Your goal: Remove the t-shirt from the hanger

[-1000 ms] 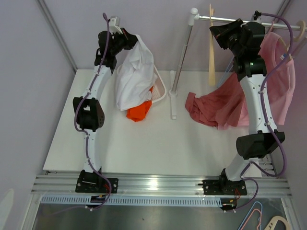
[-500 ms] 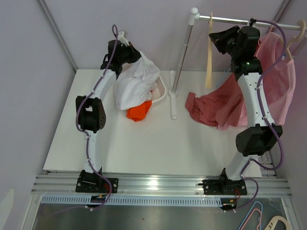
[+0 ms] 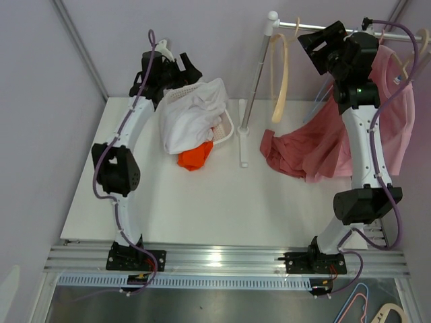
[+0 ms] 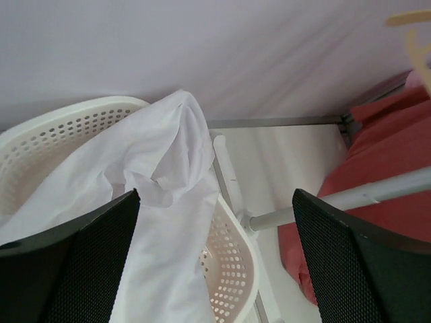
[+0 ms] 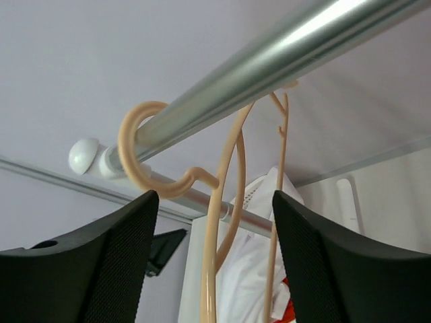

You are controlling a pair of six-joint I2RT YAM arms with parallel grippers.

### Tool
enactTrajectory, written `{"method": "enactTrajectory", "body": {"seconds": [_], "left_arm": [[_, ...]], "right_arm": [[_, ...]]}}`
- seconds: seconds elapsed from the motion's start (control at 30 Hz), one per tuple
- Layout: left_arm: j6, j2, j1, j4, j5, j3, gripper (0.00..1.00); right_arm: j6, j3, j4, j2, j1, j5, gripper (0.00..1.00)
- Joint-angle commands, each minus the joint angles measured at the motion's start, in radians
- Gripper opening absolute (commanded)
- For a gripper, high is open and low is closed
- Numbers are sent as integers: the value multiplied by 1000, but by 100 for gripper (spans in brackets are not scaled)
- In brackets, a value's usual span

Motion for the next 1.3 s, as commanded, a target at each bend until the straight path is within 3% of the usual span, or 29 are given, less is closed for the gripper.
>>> {"method": "enactTrajectory", "body": {"seconds": [0.0, 0.17, 0.3, 0.4, 0.53, 0.63, 0.73, 0.87, 0.97, 1.13, 1.27], "left_arm": [[50, -251, 0, 15, -66, -68, 99], [47, -414, -6, -101, -173, -160, 99], [15, -592, -28, -80, -164, -434, 100], [-14, -727, -77, -112, -168, -519, 100], [83, -897, -280, -92, -288, -608, 100], [137, -943, -354, -80, -273, -619, 100], [133, -988, -364, -38, -193, -639, 100], [116, -1018, -364, 35, -98, -662, 99], [65, -1038, -362, 119, -107, -697, 99], [-10, -1093, -364, 280, -178, -801, 99], [-27, -1104, -362, 339, -230, -837, 100]], "right_arm": [[-67, 56, -20, -77, -8, 41, 74], [-176, 50, -86, -138, -13, 99, 88], [-294, 29, -162, -223, -13, 211, 94], [-372, 37, -234, -267, -28, 314, 95], [-396, 38, -356, -284, -99, 314, 94], [-431, 7, -416, -279, -111, 346, 94], [-462, -24, -424, -273, -125, 408, 94], [-459, 60, -450, -186, -185, 345, 89], [-466, 196, -508, -76, -195, 349, 87], [-485, 274, -496, 7, -197, 417, 84], [-486, 350, -514, 76, -205, 422, 74]]}}
